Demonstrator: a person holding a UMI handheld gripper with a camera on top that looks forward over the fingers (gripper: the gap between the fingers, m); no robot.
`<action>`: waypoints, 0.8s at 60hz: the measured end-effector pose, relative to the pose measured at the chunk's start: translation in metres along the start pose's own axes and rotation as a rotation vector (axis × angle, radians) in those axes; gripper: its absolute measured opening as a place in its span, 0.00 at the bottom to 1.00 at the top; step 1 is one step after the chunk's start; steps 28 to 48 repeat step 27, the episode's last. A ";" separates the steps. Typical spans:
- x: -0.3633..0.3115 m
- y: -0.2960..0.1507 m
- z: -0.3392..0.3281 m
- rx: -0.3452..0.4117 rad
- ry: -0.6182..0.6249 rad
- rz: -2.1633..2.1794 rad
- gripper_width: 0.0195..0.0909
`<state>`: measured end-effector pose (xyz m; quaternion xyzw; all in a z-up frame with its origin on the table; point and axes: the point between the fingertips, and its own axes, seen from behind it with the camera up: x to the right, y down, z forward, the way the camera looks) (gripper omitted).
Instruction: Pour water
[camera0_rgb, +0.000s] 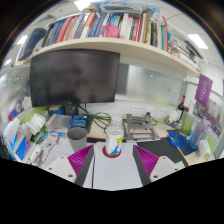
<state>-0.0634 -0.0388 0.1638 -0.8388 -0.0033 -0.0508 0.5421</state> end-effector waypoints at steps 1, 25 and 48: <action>0.001 -0.005 -0.004 0.003 0.009 0.003 0.84; 0.010 -0.029 -0.056 0.061 0.091 0.075 0.84; 0.009 -0.030 -0.056 0.064 0.089 0.076 0.84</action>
